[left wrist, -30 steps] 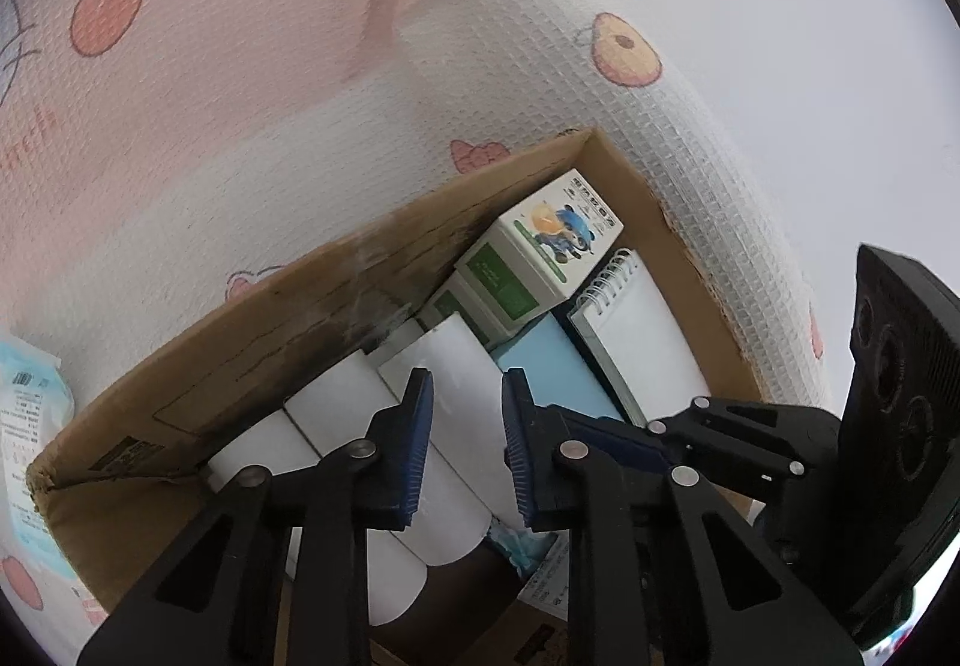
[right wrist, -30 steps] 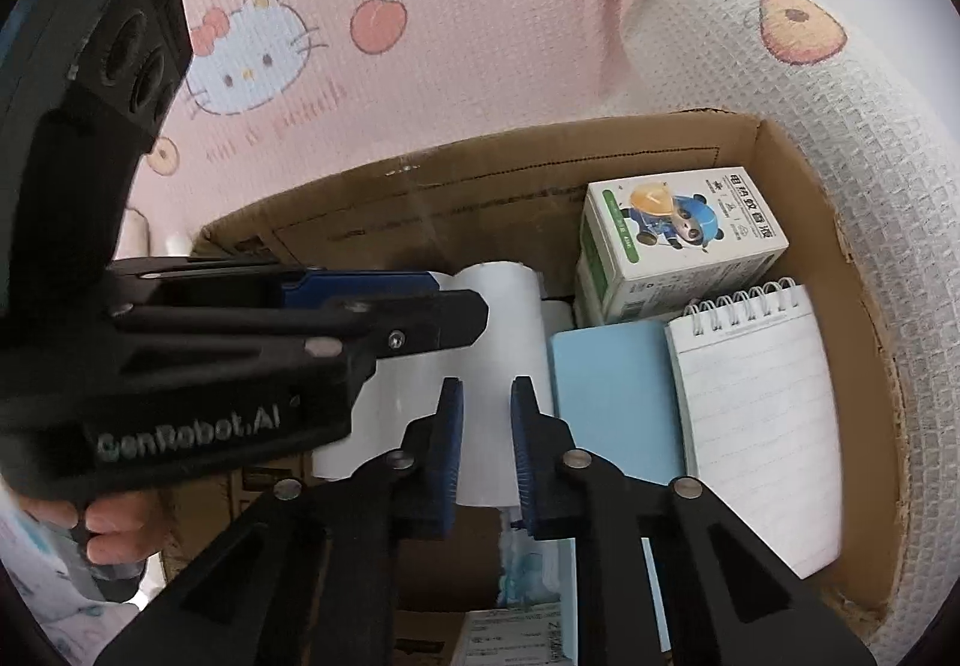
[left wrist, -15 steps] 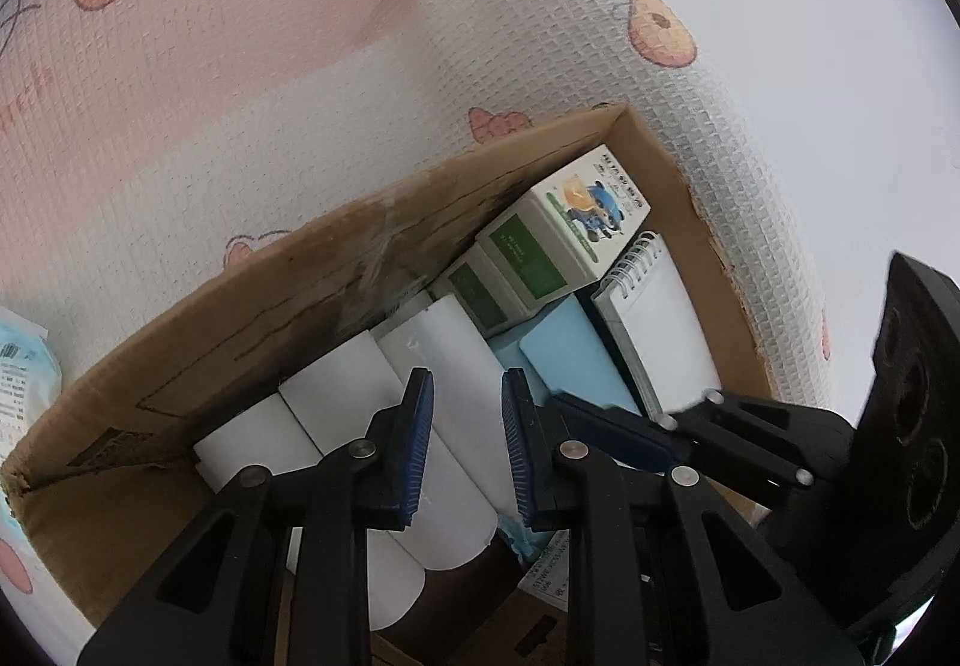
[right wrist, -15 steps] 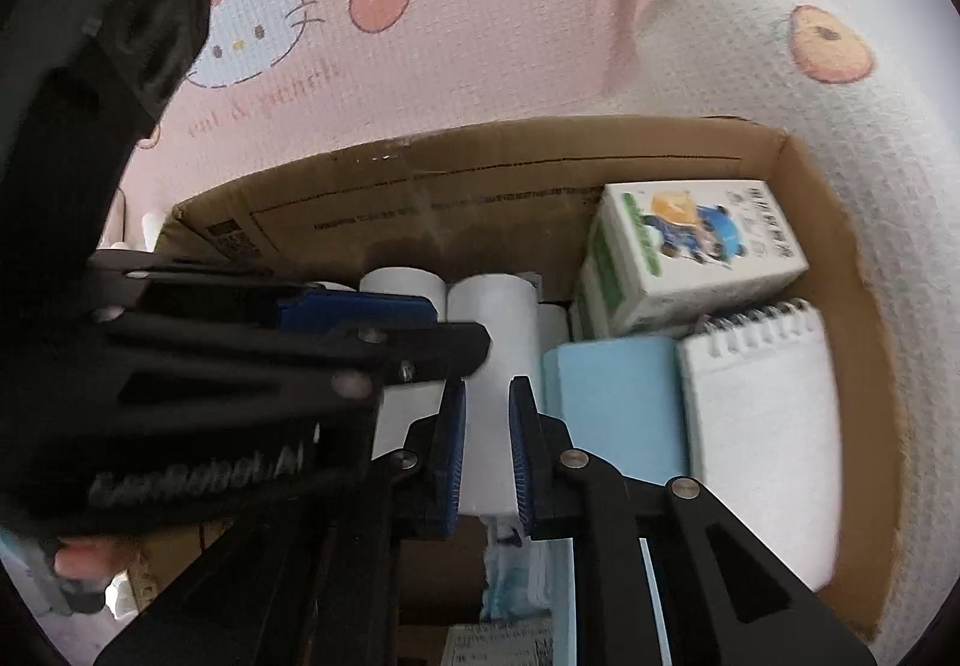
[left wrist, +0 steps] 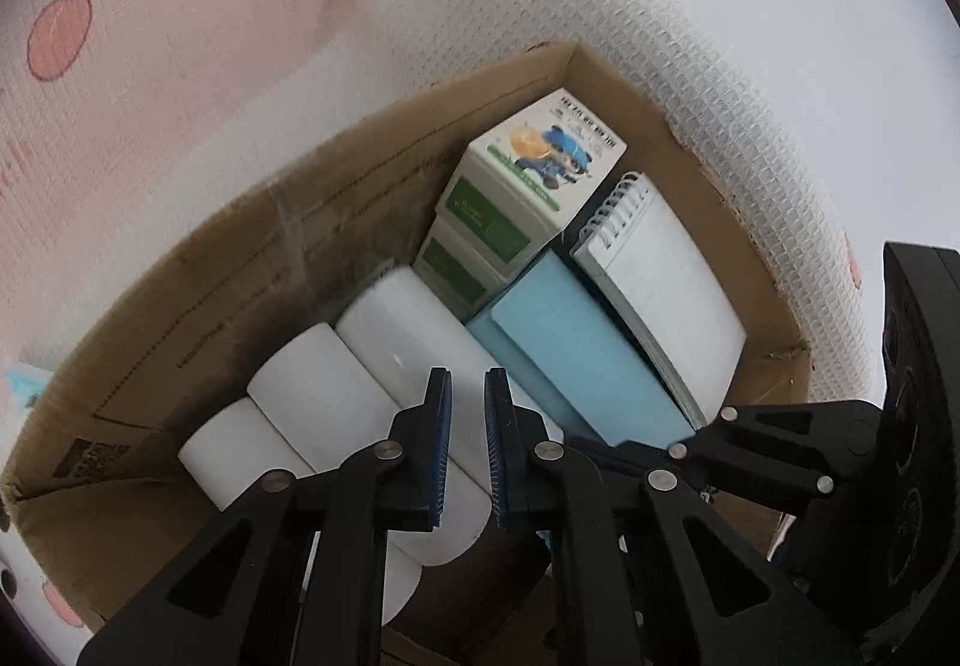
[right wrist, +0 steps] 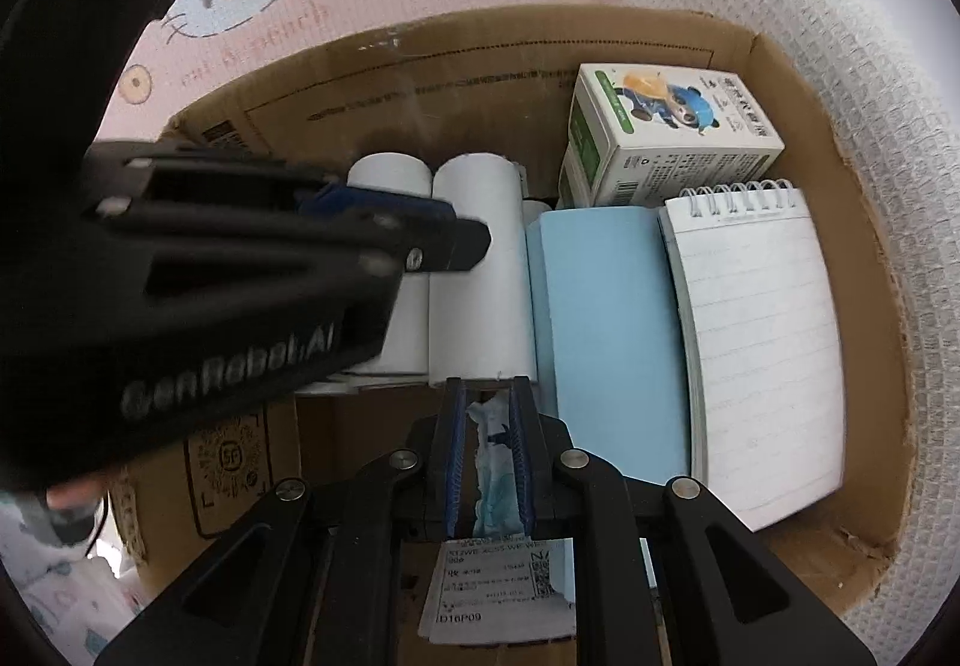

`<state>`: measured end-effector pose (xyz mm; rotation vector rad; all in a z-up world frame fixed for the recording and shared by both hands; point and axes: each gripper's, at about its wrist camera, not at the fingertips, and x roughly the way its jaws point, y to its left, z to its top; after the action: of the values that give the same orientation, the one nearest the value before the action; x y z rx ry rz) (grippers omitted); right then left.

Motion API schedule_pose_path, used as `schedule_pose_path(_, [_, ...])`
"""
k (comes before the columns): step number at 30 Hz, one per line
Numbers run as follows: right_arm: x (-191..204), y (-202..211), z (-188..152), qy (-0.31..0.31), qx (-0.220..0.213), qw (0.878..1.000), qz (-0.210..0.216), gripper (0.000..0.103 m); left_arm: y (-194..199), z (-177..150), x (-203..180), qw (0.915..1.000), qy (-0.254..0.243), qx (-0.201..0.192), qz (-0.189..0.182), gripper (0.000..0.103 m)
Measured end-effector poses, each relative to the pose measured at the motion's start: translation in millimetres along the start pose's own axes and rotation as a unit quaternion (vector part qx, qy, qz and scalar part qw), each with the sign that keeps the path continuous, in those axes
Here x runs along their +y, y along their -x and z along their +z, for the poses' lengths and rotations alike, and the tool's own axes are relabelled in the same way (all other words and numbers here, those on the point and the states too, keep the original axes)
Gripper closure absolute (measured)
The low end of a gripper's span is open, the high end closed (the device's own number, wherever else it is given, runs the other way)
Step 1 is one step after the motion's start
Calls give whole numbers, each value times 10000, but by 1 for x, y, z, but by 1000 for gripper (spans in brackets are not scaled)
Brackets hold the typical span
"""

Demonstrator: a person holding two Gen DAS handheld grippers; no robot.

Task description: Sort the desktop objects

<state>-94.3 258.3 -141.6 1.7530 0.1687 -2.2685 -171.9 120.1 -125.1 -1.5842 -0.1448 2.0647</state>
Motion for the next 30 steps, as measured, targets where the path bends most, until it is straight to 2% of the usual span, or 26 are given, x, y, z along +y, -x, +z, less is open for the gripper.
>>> schedule_pose_path(7, [5,-1,6,-28,4,10000,16,91,0,2,20,9989,412,93,-227,90])
schedule_pose_path(10, [9,1,3,0,9,10000,-58,91,1,-1,20,9987,478,63,-177,90])
schedule_pose_path(14, [18,11,-4,81,-77,9998,-162,91,15,-4,20,9989,383,-283,36,88])
schedule_pose_path(16, [23,18,-7,116,-142,9997,-172,91,24,-8,18,9983,355,-444,118,77])
schedule_pose_path(19, [29,25,-10,132,-226,9994,-210,91,36,-13,19,9968,342,-686,227,67])
schedule_pose_path(22, [37,32,-12,125,-265,9991,-294,91,50,-21,21,9959,285,-828,211,66])
schedule_pose_path(26, [53,41,-15,191,-333,9983,-435,91,66,-28,8,9927,123,-1139,381,66])
schedule_pose_path(27, [59,44,-16,237,-359,9979,-483,91,69,-33,7,9918,49,-1225,375,67])
schedule_pose_path(28, [64,46,-16,272,-383,9975,-521,91,73,-34,5,9903,-61,-1338,357,79])
schedule_pose_path(30, [76,49,-12,360,-423,9967,-589,91,84,-35,3,9867,-256,-1542,435,94])
